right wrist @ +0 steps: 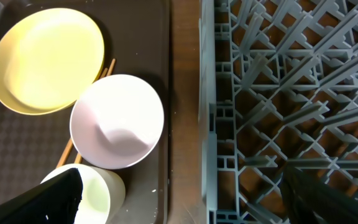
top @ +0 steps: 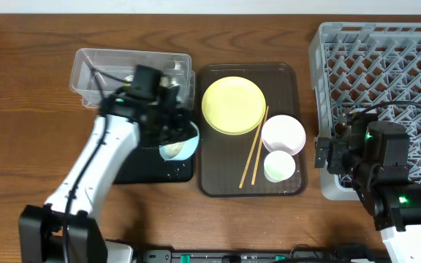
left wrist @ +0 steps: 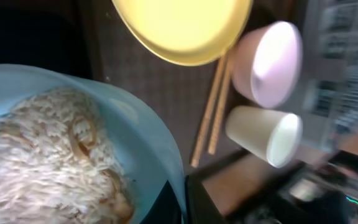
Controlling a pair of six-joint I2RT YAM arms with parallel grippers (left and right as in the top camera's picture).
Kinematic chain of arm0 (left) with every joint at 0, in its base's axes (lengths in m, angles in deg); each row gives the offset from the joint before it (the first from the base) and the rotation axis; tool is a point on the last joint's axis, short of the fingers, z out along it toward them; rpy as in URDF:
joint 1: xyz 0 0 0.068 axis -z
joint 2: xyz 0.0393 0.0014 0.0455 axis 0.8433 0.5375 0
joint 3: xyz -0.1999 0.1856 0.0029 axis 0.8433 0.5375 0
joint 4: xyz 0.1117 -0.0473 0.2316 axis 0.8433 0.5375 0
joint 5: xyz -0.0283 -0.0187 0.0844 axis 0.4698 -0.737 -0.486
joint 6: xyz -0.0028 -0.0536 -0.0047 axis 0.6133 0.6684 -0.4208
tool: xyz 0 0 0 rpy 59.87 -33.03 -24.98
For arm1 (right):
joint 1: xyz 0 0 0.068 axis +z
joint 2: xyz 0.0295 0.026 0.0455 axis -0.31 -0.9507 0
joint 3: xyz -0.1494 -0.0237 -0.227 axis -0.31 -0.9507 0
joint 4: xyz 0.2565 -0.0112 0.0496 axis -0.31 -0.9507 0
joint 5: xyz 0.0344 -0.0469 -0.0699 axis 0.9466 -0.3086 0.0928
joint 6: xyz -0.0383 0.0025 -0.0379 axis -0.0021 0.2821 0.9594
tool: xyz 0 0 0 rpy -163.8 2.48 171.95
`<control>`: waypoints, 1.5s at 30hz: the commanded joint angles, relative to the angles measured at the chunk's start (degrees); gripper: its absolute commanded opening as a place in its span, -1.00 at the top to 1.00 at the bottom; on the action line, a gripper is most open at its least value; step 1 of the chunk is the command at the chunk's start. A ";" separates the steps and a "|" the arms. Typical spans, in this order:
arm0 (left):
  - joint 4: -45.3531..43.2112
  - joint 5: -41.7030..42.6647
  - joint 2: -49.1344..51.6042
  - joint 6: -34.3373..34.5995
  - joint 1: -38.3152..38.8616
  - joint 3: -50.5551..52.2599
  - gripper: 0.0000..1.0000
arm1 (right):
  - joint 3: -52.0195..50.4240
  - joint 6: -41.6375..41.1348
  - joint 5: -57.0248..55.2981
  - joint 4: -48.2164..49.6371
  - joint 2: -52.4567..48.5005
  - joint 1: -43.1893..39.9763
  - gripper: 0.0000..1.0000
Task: Sort waste into correct bins and load items into the dishwasher rack
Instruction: 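Tip the blue bowl over the black tray to pour out the rice, then carry the empty blue bowl with the left gripper onto the yellow plate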
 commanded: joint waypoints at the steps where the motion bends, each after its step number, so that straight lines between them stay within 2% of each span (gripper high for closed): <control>1: 0.33 19.63 2.12 -10.25 -5.84 3.13 0.88 | 1.03 0.13 0.22 -0.07 -0.02 0.37 -0.99; 4: 0.37 27.50 4.61 -13.49 -10.82 5.75 0.88 | 1.03 0.13 0.22 -0.13 -0.02 0.37 -0.98; 9: 0.33 38.10 10.60 -13.79 -17.16 8.04 0.88 | 1.03 0.11 0.22 -0.11 -0.02 0.37 -0.99; 19: 0.35 48.70 19.34 -11.32 -22.99 8.33 0.88 | 1.03 0.13 0.22 -0.57 -0.02 0.37 -0.99; 28: 0.35 49.70 19.41 3.28 -24.98 8.31 0.88 | 1.03 0.13 0.22 -0.55 -0.04 0.37 -0.98; 37: 0.35 49.70 19.39 23.28 -25.94 8.31 0.88 | 1.03 0.11 0.20 -0.59 -0.04 0.37 -0.99; 41: 0.35 49.70 19.39 28.11 -26.32 8.31 0.85 | 1.03 0.13 0.20 -0.59 -0.04 0.37 -0.98; 45: 0.35 49.70 19.39 28.57 -26.73 8.31 0.85 | 1.03 0.13 0.20 -0.57 -0.04 0.37 -0.98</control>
